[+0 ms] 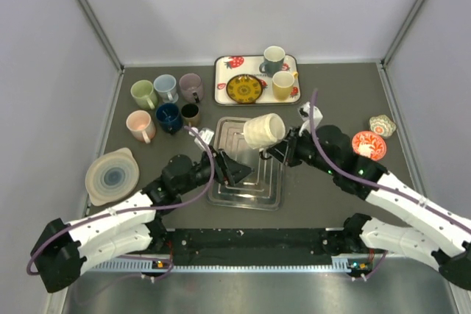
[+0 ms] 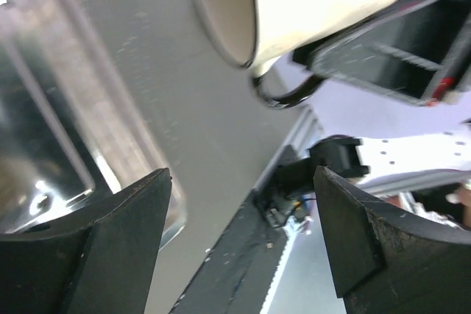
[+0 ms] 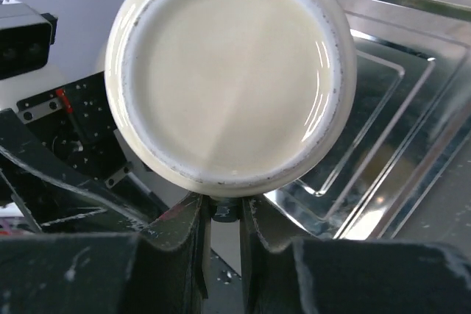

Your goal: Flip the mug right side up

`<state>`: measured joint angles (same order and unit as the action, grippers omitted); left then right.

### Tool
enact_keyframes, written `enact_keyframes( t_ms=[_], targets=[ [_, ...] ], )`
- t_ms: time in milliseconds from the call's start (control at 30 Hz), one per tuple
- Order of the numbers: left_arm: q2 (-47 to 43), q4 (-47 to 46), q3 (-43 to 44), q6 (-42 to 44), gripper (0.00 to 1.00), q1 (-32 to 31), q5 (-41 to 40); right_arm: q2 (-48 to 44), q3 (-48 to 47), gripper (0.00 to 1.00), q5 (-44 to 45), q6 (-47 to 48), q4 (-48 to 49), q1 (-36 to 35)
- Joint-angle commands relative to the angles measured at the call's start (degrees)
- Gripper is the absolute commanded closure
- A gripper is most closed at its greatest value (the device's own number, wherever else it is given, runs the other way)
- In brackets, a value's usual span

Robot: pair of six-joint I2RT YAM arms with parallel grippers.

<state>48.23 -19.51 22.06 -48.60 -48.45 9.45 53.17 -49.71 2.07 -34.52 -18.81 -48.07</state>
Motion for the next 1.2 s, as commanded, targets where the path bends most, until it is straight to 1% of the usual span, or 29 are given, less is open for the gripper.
enact_keyframes(
  t_ms=[0,33,67,100,133,200,267,533,633,767,867,967,1167],
  targets=[
    [1.7,-20.5,-0.4,-2.9,0.17,-0.7,6.8,-7.8,6.2,1.00,-8.1,-7.9,21.7,2.3],
    [2.0,-22.7,-0.7,-3.5,0.17,-0.8,7.2,-8.8,7.4,1.00,-10.5,-10.4,23.9,3.7],
    [2.5,-24.5,-1.1,-4.5,0.17,-0.9,8.0,-10.6,9.9,1.00,-11.6,-11.6,28.7,4.2],
    [3.2,-27.8,-1.1,-4.8,0.17,-0.9,8.6,-11.1,10.9,1.00,-12.7,-12.8,30.8,4.8],
    [3.6,-28.8,-1.0,-5.0,0.17,-0.8,9.2,-11.8,11.9,1.00,-13.9,-14.8,32.2,5.7],
    [4.5,-29.5,0.3,-5.3,0.17,-0.9,10.8,-12.8,14.0,1.00,-14.5,-16.2,36.4,6.2],
    [5.1,-29.5,0.9,-5.4,0.18,-0.9,11.4,-13.2,15.4,1.00,-15.1,-18.0,38.4,6.5],
    [5.9,-30.2,1.0,-5.2,0.20,-0.9,10.6,-11.4,19.7,1.00,-19.6,-26.6,54.3,7.3],
    [6.0,-29.1,2.1,-4.6,0.22,-0.9,10.7,-10.7,20.0,1.00,-21.2,-27.6,57.5,7.3],
    [6.0,-29.0,3.8,-4.5,0.22,-0.9,10.5,-10.2,20.3,1.00,-22.3,-28.3,59.0,7.3],
    [6.4,-29.1,4.7,-4.7,0.25,-0.9,10.2,-9.9,20.3,1.00,-23.0,-28.4,59.0,7.3],
    [7.0,-32.1,5.4,-6.2,0.28,-0.9,10.4,-9.7,19.8,1.00,-24.0,-27.4,56.9,7.4],
    [8.8,-35.2,6.6,-7.4,0.30,-0.9,9.9,-9.7,19.6,1.00,-25.3,-25.6,54.8,7.3]
  ],
)
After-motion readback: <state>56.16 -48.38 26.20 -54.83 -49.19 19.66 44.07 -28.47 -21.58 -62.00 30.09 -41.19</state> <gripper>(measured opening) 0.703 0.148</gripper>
